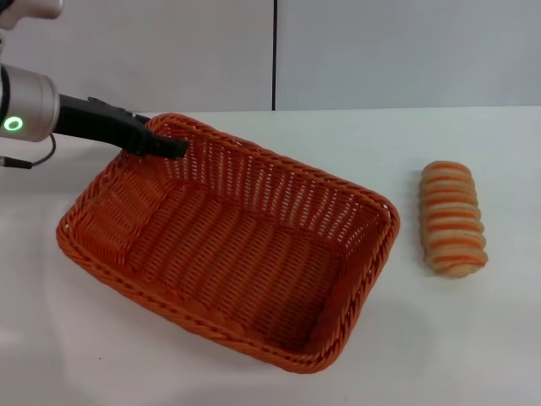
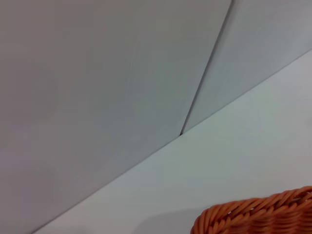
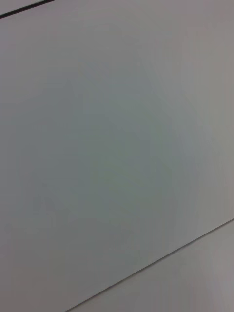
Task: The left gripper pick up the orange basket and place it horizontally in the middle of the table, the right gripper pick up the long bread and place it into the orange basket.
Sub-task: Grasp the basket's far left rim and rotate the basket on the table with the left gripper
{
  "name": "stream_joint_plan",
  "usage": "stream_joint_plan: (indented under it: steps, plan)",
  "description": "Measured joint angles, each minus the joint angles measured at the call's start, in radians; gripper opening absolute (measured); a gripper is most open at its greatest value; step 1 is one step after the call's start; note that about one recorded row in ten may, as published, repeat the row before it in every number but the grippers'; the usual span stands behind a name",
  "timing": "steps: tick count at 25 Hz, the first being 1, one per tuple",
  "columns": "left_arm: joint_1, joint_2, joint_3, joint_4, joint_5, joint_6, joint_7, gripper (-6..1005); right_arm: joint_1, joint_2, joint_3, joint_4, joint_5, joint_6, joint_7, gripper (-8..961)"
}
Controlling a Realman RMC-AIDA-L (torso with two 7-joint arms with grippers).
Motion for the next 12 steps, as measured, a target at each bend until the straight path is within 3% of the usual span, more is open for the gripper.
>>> stream_joint_plan:
  steps: [12]
  plan:
    - [0.005,-0.001,0.083,-0.015,-0.001,-0.091,-0.045,728,-0.006,0.001,0.015,0.013,0.000,0.000,0.001,483]
